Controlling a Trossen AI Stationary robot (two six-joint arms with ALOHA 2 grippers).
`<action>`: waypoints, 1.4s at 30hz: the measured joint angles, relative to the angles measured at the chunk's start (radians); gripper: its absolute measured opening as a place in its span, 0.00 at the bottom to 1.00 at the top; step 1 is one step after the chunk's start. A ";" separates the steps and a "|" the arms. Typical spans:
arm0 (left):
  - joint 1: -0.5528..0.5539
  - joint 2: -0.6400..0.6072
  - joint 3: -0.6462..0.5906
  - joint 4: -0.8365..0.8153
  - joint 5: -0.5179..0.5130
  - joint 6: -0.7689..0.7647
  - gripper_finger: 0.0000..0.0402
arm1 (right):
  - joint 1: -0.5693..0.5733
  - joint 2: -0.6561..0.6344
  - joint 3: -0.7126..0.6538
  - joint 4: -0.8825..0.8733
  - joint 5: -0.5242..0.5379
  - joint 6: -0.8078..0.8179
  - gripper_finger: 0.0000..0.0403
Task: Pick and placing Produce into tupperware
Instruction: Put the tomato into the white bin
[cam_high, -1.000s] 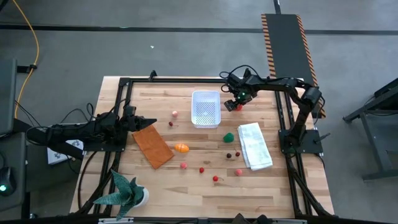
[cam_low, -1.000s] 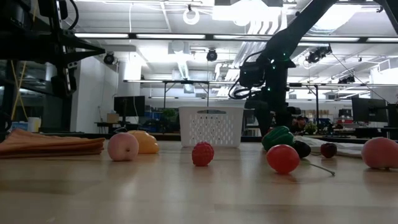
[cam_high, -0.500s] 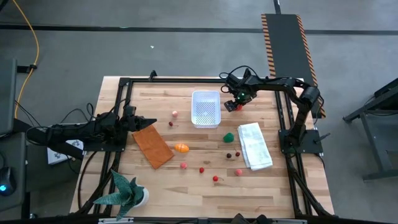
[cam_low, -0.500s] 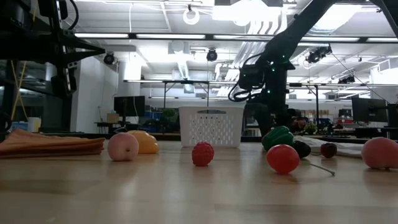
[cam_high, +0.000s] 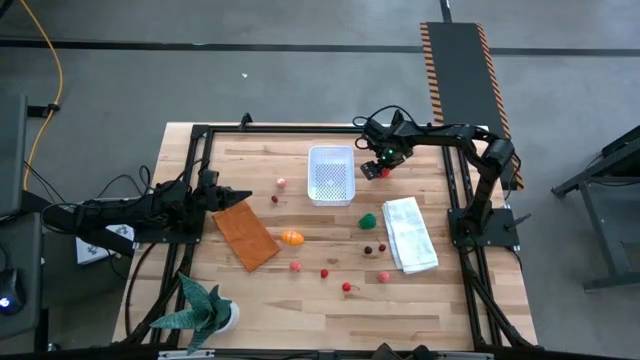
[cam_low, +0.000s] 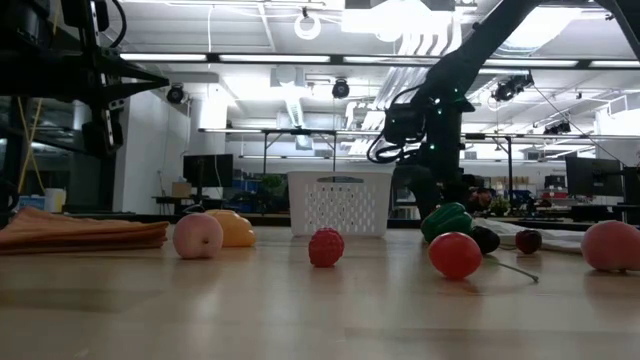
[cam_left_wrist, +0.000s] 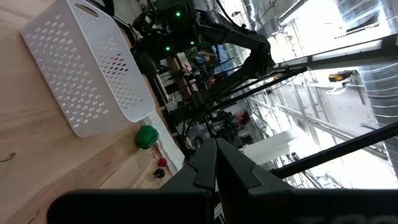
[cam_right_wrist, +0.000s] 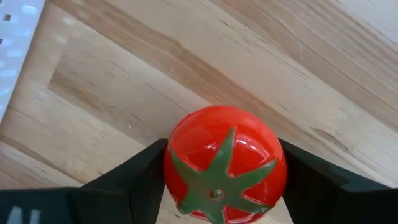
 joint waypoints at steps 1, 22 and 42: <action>0.000 0.000 0.000 0.000 0.000 0.000 0.00 | 0.000 0.000 0.003 -0.008 0.000 -0.002 0.62; 0.000 0.000 0.000 0.000 0.000 0.004 0.00 | 0.003 -0.001 0.373 -0.300 0.008 -0.101 0.62; 0.000 0.000 0.000 0.000 0.000 0.004 0.00 | 0.095 -0.002 0.689 -0.453 0.003 -0.143 0.62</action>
